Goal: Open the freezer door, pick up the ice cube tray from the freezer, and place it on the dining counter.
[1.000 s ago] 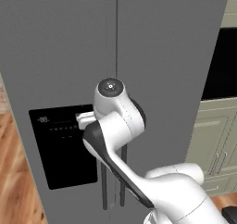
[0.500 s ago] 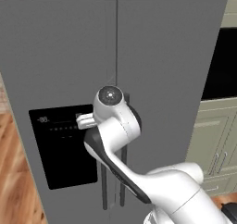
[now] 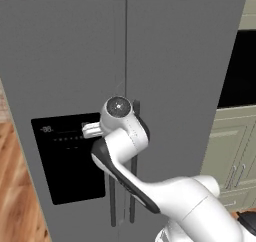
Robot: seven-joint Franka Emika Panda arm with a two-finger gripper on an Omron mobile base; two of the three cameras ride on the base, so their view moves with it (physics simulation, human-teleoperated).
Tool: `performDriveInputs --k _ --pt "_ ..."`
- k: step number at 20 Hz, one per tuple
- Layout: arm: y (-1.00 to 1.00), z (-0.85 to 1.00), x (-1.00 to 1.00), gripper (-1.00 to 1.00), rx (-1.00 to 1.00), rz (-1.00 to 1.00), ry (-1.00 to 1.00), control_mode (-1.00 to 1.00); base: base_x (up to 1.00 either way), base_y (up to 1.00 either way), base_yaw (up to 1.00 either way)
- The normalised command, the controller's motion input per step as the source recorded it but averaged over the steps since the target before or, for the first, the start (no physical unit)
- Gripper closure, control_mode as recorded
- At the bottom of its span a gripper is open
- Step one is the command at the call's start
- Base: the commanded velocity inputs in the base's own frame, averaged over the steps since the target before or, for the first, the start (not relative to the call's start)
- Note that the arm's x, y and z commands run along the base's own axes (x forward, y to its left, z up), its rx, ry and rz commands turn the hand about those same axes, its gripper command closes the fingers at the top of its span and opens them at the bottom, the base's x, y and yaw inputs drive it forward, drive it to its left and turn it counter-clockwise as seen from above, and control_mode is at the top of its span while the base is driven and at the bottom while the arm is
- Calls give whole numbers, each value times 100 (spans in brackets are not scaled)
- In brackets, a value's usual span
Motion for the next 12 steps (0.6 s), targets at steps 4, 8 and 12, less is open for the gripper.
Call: performDriveInputs --k 4,8,12 --pt "9 -12 15 -100 0 0 -6 -100 0 0 0" --pt "0 -12 16 -100 1 0 -7 -100 0 0 0" --pt "0 -15 15 -100 1 0 -9 -100 0 0 0"
